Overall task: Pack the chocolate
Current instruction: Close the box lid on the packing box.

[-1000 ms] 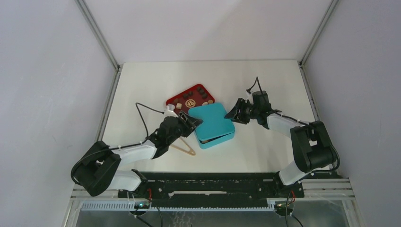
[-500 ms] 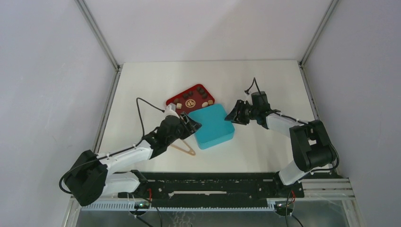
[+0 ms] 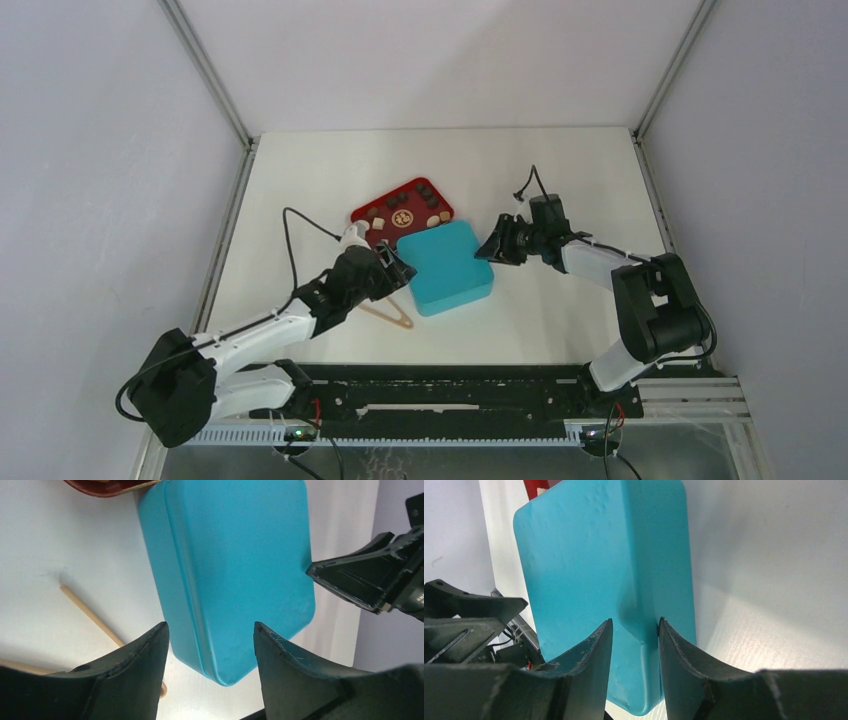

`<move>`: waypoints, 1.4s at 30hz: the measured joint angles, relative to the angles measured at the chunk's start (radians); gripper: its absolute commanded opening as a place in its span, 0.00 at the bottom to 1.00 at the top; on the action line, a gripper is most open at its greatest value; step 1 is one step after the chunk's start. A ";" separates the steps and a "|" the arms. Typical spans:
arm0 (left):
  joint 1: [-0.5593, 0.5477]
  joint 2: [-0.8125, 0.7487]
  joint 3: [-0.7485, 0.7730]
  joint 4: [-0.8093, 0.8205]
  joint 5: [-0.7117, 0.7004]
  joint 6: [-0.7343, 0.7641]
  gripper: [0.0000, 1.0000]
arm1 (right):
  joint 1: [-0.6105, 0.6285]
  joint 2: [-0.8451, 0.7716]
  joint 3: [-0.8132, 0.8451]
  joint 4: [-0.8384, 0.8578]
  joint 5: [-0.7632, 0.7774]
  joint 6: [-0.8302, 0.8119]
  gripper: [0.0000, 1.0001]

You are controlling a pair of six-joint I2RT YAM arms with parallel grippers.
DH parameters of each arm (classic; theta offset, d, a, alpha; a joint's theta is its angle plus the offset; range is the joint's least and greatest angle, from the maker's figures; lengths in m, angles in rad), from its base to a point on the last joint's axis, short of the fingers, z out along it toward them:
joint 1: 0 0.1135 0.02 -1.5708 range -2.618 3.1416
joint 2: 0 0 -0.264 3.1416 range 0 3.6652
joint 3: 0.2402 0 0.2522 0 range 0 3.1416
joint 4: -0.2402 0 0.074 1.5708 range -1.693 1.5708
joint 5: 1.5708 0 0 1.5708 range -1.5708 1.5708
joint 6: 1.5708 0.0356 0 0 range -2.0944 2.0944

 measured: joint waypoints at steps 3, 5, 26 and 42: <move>0.019 0.031 0.000 0.008 0.011 0.010 0.64 | 0.008 0.000 0.000 -0.005 0.001 -0.008 0.46; 0.029 0.061 0.000 0.016 0.026 0.014 0.61 | 0.015 0.000 0.000 -0.007 0.002 -0.012 0.46; 0.097 0.238 -0.010 0.231 0.206 -0.011 0.32 | 0.031 -0.024 -0.015 -0.008 0.081 -0.027 0.40; 0.105 0.352 0.016 0.384 0.259 -0.019 0.35 | -0.034 -0.027 -0.015 0.008 0.121 -0.027 0.48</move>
